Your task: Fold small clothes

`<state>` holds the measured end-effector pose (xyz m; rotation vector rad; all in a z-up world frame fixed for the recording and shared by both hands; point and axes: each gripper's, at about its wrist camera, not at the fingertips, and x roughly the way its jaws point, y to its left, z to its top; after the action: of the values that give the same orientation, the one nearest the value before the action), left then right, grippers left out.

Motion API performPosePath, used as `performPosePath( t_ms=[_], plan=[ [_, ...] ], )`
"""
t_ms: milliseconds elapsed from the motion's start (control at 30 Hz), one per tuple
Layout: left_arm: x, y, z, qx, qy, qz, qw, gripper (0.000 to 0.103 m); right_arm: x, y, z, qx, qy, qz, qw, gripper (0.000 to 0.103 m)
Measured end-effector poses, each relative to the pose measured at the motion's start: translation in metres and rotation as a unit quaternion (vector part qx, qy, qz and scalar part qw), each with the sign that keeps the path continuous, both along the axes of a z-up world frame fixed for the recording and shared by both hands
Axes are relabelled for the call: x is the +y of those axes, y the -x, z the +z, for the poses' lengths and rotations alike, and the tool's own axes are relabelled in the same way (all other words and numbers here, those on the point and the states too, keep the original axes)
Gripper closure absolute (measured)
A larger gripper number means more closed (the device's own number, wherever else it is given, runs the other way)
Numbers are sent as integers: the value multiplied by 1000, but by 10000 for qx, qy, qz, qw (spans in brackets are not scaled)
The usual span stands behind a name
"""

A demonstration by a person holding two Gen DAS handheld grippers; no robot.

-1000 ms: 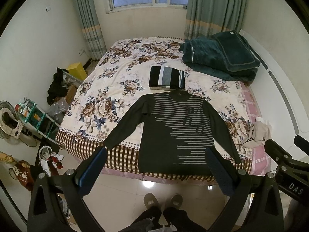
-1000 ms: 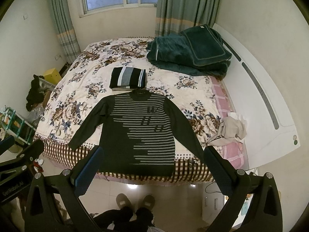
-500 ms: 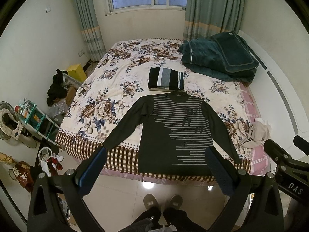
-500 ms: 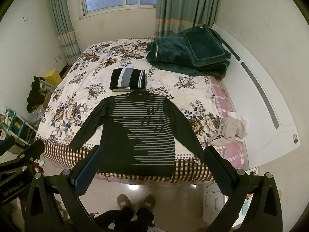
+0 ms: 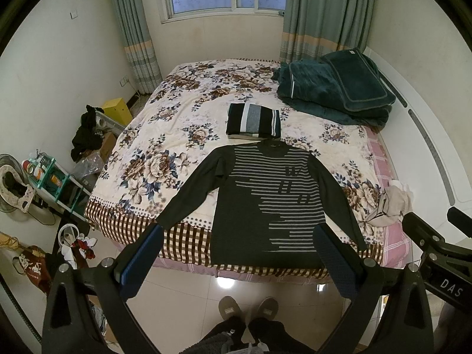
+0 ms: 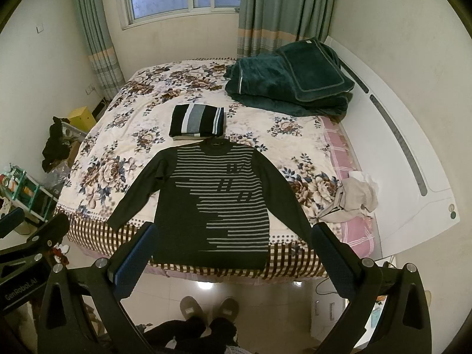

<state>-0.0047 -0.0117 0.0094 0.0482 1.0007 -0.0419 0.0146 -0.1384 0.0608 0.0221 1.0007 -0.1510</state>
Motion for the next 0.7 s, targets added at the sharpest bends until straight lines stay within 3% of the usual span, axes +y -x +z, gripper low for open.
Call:
performPosePath(
  t_ms=[700],
  plan=[
    [-3,0,3,-25,20,-7,10000,0,-3,2,6,-22,-37,-1,10000,0]
  ],
)
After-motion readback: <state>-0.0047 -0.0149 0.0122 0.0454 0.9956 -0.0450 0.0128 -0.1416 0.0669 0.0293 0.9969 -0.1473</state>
